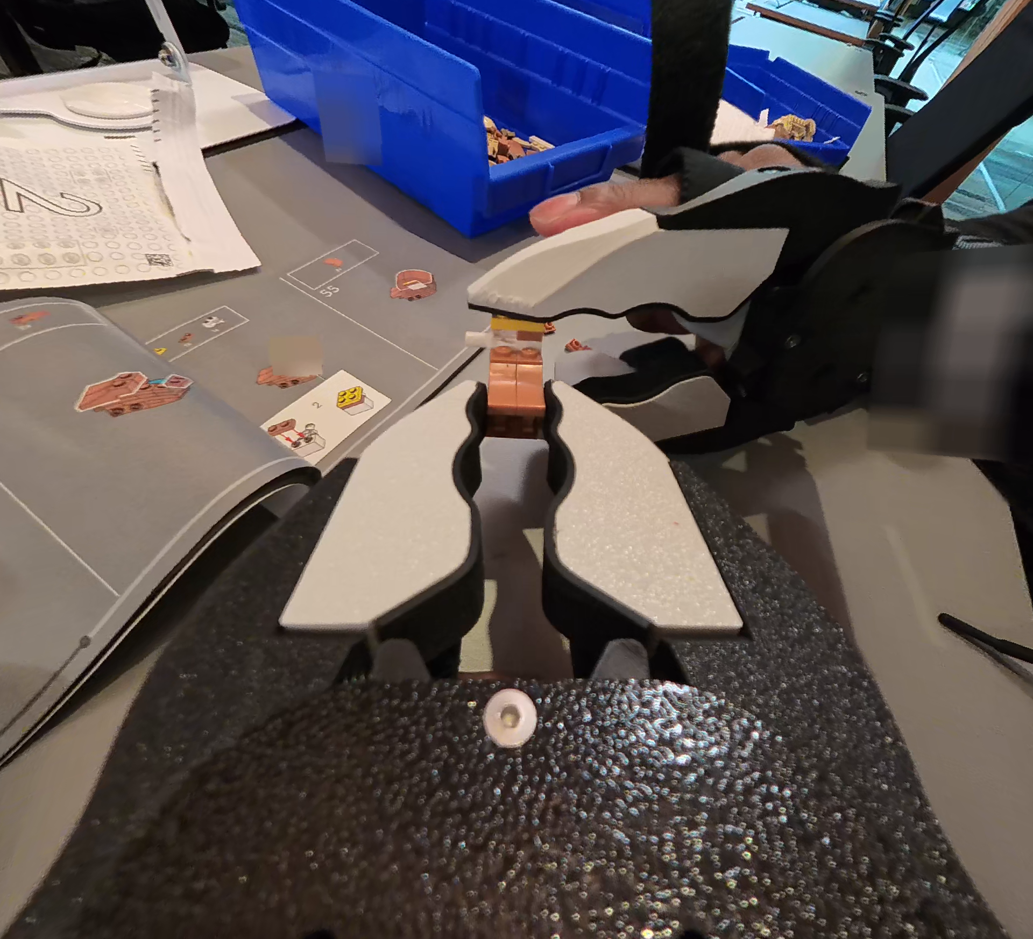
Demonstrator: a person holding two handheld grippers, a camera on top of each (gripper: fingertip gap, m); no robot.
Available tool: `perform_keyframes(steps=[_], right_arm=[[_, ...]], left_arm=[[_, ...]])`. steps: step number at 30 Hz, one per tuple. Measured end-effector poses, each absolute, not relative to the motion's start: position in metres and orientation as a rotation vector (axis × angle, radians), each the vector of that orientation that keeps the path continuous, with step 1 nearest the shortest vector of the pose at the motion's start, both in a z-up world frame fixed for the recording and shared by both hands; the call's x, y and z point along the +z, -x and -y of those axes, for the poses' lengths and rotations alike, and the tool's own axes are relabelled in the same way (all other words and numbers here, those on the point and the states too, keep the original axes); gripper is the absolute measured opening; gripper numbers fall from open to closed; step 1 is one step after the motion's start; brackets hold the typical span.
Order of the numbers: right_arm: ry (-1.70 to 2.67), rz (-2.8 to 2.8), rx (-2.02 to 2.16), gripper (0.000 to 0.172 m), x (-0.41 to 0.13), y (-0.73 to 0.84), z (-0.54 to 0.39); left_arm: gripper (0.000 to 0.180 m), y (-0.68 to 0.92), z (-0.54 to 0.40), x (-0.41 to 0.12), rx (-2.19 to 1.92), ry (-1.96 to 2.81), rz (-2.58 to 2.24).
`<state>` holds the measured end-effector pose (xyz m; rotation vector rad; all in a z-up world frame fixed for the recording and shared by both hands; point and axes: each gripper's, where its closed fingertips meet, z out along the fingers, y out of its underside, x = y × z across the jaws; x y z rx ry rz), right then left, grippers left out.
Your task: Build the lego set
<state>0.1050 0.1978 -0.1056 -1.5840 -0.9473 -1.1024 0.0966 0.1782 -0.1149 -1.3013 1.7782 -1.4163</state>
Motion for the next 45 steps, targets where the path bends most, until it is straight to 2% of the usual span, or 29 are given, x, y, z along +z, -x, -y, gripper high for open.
perform_keyframes(steps=[1, 3, 6, 12, 19, 26, 33, 45], right_arm=[[1.581, 0.933, -1.099, 0.038, -0.104, -0.106, -0.198], [1.603, 0.915, -1.042, 0.057, -0.106, -0.106, -0.195], [1.666, 0.812, -0.85, 0.067, -0.107, -0.107, -0.187], [1.711, 0.576, -0.519, 0.065, -0.096, -0.109, -0.176], [1.718, 0.54, -0.447, 0.061, -0.096, -0.111, -0.175], [1.714, 0.544, -0.462, 0.058, -0.095, -0.112, -0.174], [1.807, 0.461, -0.484, 0.05, -0.11, -0.138, -0.157], [1.968, 0.239, -0.418, 0.039, -0.131, -0.193, -0.137]], left_arm=[[0.019, -0.097, -0.179, -0.114, -1.438, 1.313, -1.764], [0.018, -0.097, -0.183, -0.111, -1.507, 1.347, -1.727], [0.018, -0.096, -0.186, -0.104, -1.675, 1.413, -1.667], [0.018, -0.09, -0.179, -0.092, -2.085, 1.519, -1.565], [0.018, -0.088, -0.177, -0.088, -2.178, 1.527, -1.545], [0.018, -0.089, -0.178, -0.094, -2.048, 1.505, -1.606], [0.018, -0.092, -0.186, -0.13, -1.222, 1.272, -1.912], [0.018, -0.084, -0.175, -0.162, -1.073, 1.331, -2.093]])
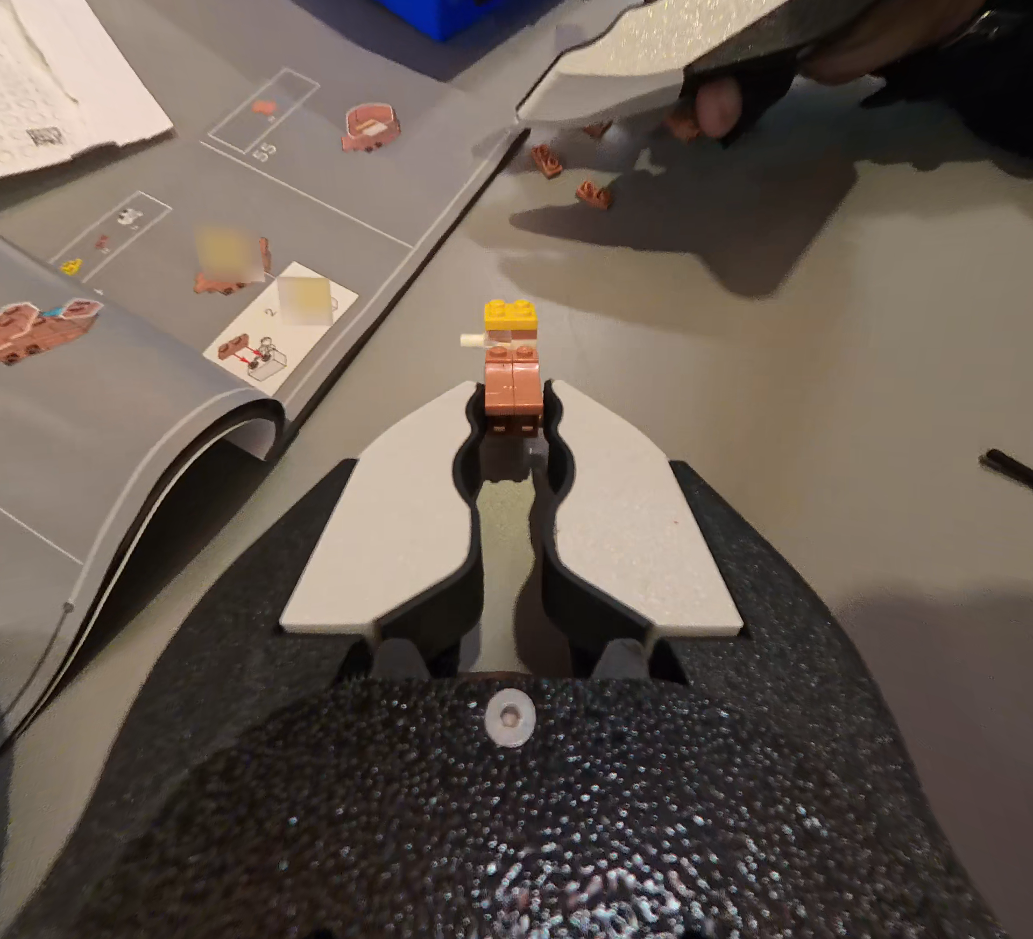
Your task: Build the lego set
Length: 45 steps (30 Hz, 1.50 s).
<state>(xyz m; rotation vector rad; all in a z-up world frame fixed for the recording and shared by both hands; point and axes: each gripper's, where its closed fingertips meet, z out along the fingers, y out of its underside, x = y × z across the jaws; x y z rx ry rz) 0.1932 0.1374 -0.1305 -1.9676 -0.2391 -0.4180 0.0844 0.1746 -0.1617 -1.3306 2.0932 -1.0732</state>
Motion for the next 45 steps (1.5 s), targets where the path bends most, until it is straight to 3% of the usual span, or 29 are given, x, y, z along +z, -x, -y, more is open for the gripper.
perform_keyframes(steps=[11, 20, 35, 45], right_arm=[[1.998, 0.246, -0.442, 0.037, -0.135, -0.196, -0.138], [2.011, 0.257, -0.448, 0.037, -0.138, -0.195, -0.138], [2.018, 0.261, -0.484, 0.035, -0.14, -0.196, -0.138], [1.961, 0.25, -0.484, 0.035, -0.131, -0.195, -0.132]], left_arm=[[0.019, -0.078, -0.174, -0.178, -0.958, 1.358, -2.194], [0.031, -0.074, -0.17, -0.176, -1.016, 1.334, -2.234], [0.03, -0.097, -0.206, -0.118, -1.263, 1.221, -1.844], [0.025, -0.104, -0.226, -0.108, -1.267, 1.212, -1.692]])
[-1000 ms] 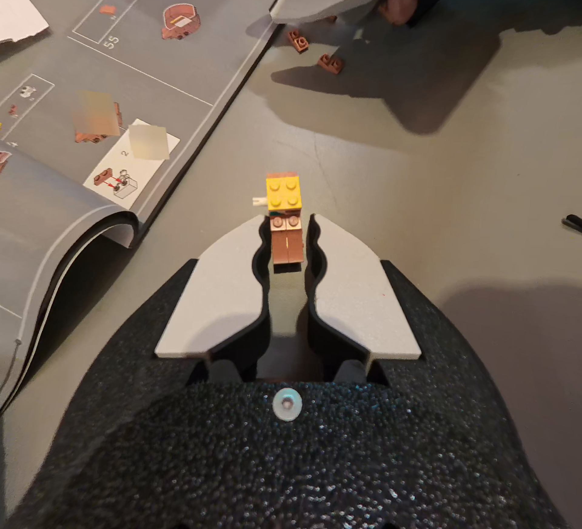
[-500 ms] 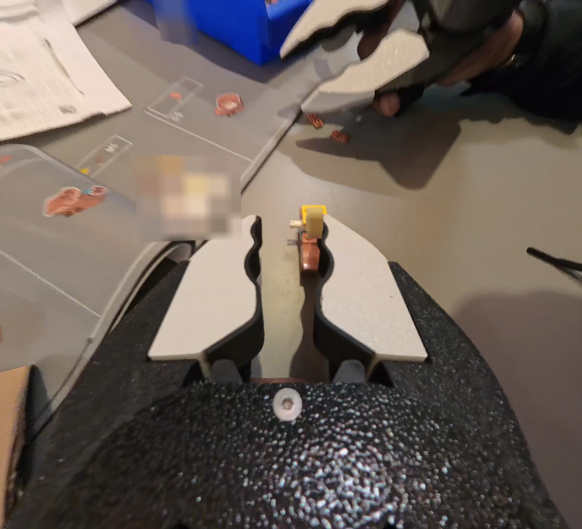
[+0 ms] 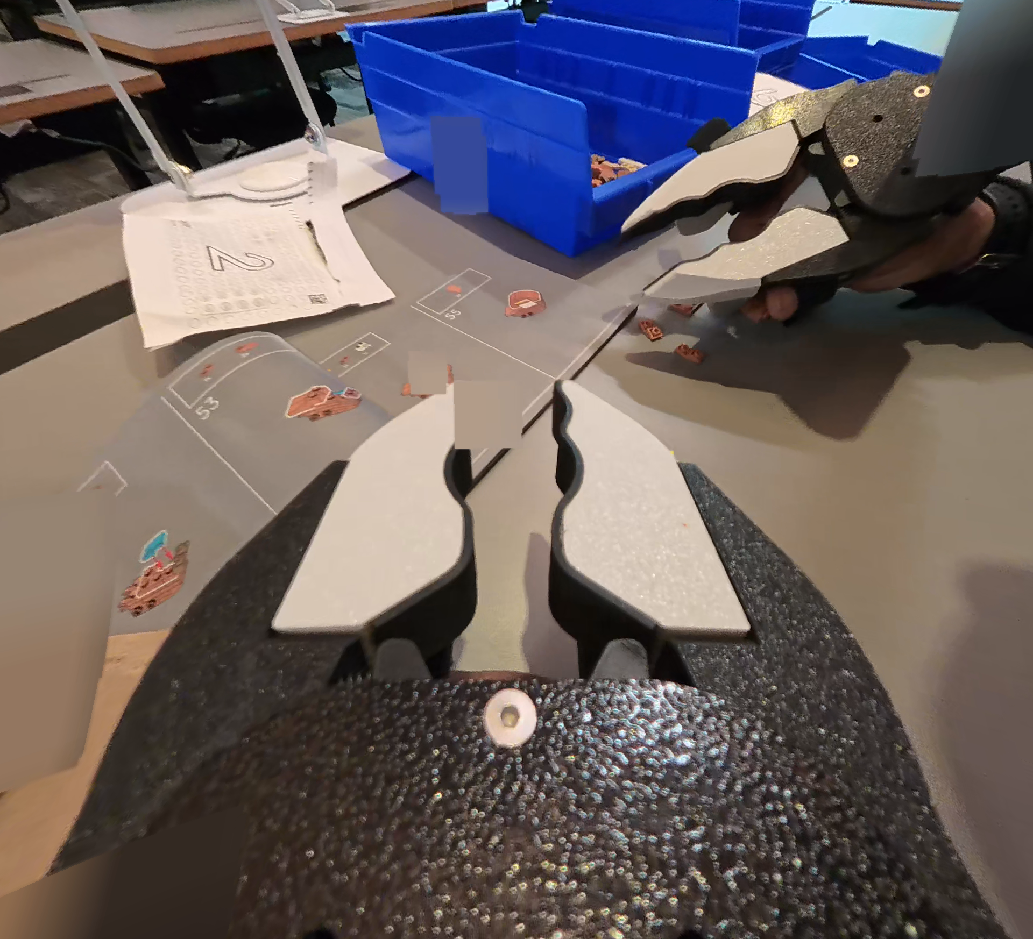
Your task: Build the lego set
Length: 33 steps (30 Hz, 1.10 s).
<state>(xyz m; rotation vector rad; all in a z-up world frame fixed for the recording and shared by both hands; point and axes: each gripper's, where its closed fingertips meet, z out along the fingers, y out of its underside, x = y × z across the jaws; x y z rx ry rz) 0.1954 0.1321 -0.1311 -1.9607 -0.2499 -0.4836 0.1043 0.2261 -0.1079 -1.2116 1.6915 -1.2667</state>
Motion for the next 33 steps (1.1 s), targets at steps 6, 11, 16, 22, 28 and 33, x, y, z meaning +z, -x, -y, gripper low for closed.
perform_keyframes(steps=[6, 11, 16, 22, 28, 33], right_arm=[[1.949, 0.244, -0.484, 0.034, -0.1292, -0.1987, -0.128], [1.944, 0.238, -0.478, 0.034, -0.1282, -0.1992, -0.1276], [1.941, 0.235, -0.475, 0.034, -0.1276, -0.1995, -0.1277], [1.94, 0.231, -0.475, 0.034, -0.1273, -0.2004, -0.1274], [1.942, 0.23, -0.476, 0.034, -0.1276, -0.2006, -0.1277], [1.944, 0.231, -0.475, 0.034, -0.1278, -0.2006, -0.1279]], left_arm=[[0.024, -0.1045, -0.2278, -0.1098, -1.252, 1.217, -1.696], [0.024, -0.1047, -0.2264, -0.1112, -1.245, 1.212, -1.71], [0.024, -0.1046, -0.2281, -0.1124, -1.239, 1.228, -1.709], [0.023, -0.1047, -0.2286, -0.1135, -1.232, 1.233, -1.713], [0.023, -0.1044, -0.2294, -0.114, -1.233, 1.242, -1.712], [0.023, -0.1044, -0.2289, -0.1145, -1.23, 1.241, -1.716]])
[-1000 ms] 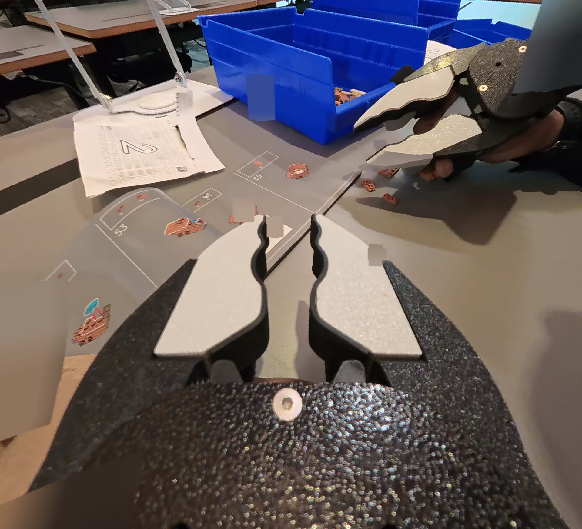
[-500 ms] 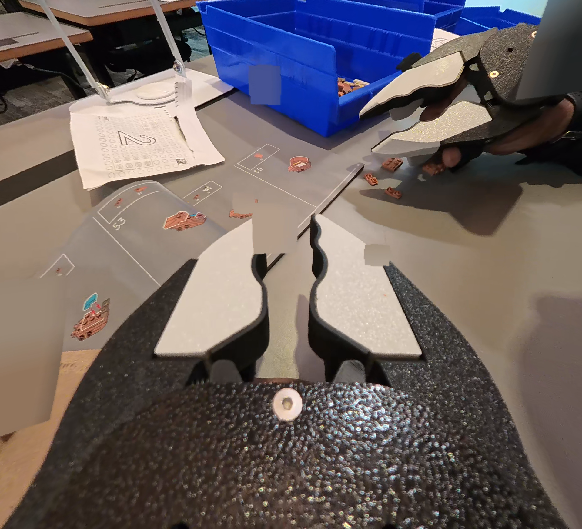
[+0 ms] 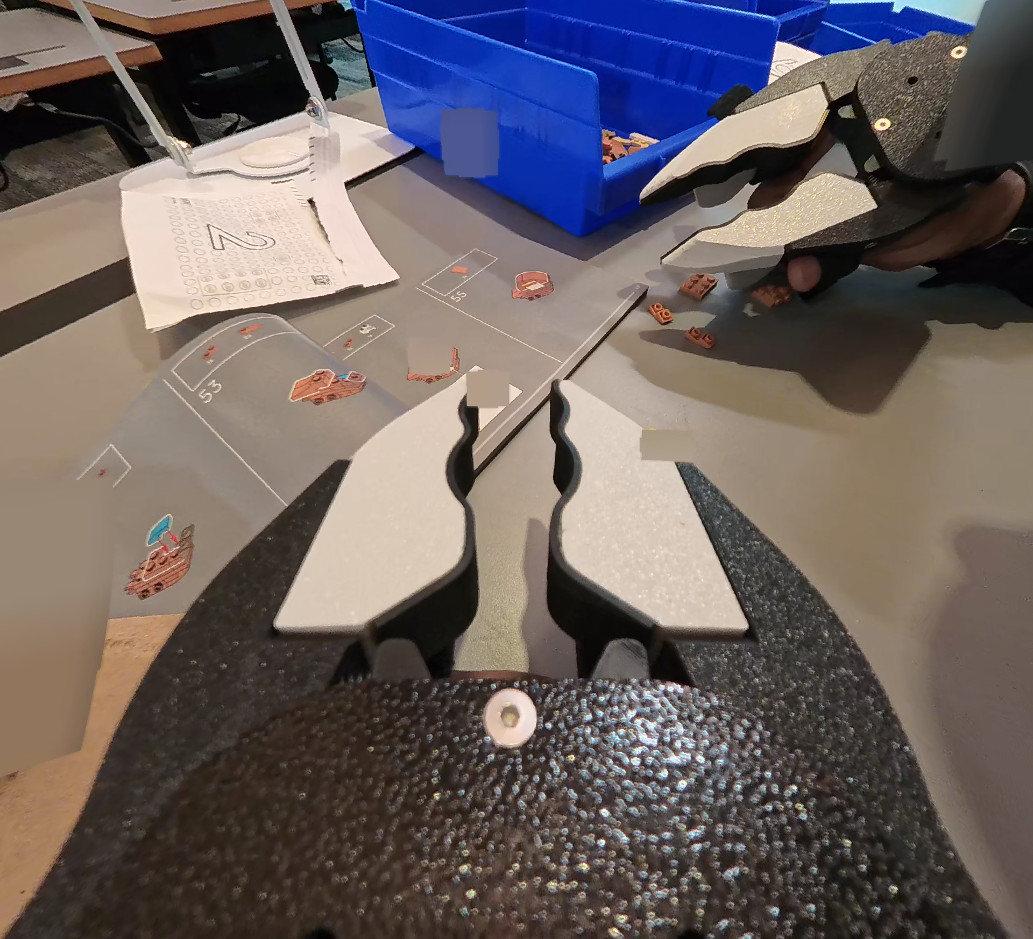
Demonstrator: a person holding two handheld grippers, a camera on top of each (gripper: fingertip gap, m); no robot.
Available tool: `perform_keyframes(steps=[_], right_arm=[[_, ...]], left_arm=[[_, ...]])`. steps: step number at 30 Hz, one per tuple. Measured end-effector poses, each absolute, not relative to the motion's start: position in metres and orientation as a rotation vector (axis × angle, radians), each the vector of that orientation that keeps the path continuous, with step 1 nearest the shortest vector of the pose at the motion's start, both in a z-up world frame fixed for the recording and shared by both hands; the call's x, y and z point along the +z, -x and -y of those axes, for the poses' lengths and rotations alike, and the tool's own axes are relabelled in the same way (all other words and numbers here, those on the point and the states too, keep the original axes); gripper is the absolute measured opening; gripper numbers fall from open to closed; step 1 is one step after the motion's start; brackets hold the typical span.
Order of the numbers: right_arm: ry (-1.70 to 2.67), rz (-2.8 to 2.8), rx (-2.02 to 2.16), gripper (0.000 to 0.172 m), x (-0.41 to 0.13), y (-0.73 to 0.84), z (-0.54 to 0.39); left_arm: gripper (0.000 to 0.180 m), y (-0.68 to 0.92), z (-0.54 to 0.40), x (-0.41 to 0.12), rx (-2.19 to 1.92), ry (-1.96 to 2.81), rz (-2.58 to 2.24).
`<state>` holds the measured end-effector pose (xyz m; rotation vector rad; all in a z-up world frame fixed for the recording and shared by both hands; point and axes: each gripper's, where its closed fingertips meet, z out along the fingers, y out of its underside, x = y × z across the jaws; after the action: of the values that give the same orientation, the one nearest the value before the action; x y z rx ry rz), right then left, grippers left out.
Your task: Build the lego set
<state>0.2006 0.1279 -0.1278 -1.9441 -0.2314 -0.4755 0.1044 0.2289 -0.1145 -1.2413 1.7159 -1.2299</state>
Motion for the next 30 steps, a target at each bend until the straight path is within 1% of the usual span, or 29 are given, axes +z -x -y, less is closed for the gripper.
perform_keyframes(steps=[30], right_arm=[[1.948, 0.238, -0.476, 0.034, -0.1289, -0.1998, -0.1279]], left_arm=[[0.023, -0.1042, -0.2287, -0.1156, -1.221, 1.244, -1.722]])
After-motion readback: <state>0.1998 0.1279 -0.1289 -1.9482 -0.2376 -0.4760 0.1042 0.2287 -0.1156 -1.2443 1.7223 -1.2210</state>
